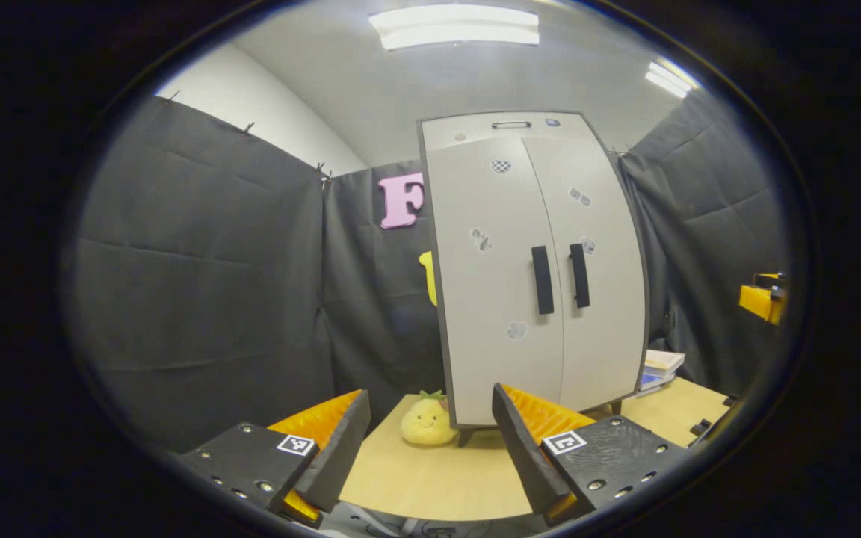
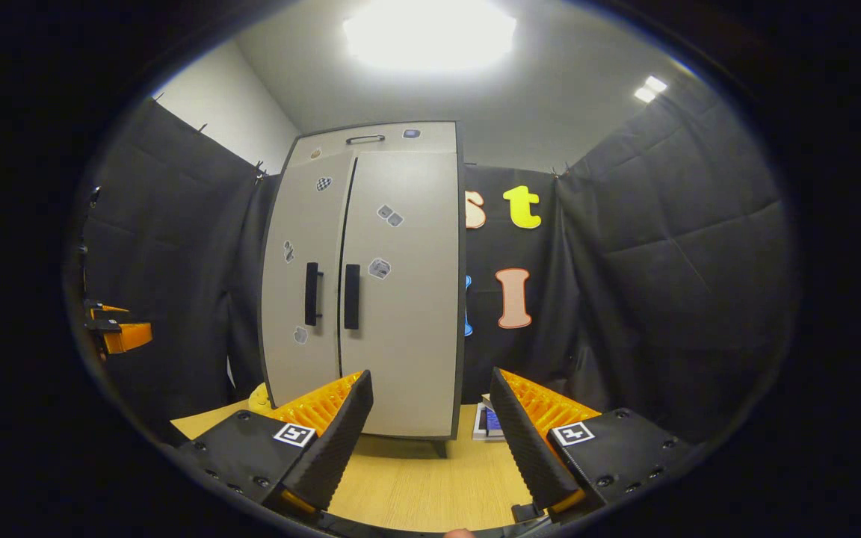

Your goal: Grab one shoe with the right hand and put it into the shoe cabinet, grab the other shoe with the left hand and put it into the shoe cabinet; then close the right door with the right hand and the left door with the left hand.

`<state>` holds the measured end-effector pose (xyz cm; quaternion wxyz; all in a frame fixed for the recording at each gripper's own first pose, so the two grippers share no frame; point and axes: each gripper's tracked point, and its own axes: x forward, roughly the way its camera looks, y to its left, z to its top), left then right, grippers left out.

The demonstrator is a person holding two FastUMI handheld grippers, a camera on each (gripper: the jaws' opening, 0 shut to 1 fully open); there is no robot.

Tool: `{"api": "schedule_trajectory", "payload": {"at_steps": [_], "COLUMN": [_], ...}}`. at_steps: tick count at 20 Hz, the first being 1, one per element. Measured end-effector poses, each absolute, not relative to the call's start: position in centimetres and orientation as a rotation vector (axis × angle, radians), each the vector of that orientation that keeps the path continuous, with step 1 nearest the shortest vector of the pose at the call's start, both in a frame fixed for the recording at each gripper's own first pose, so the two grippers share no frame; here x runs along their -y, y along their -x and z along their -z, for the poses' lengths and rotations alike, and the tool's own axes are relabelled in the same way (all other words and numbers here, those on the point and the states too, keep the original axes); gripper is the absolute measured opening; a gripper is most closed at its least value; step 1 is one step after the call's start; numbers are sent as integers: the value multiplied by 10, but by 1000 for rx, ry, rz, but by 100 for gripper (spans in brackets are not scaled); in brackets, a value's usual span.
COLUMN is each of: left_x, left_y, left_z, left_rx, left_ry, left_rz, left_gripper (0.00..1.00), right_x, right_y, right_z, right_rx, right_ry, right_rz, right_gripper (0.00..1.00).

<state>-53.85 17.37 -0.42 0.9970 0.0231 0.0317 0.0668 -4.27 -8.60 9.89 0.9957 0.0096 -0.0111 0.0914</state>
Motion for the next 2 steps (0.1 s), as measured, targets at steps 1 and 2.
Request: {"api": "schedule_trajectory", "payload": {"at_steps": [1,2], "left_x": [-175,-176], "left_y": [538,538], "left_z": [4,4], "left_rx": [-63,-62], "left_ry": [-47,-48], "left_rz": [-136,-138], "left_gripper": [93,93], "right_x": [85,85], "right_y": [43,42], "right_z": [-100,-100], "right_rx": [24,24], "right_ry": [-18,-16], "right_rz": [-181,-180], "right_gripper": [99,99]}}
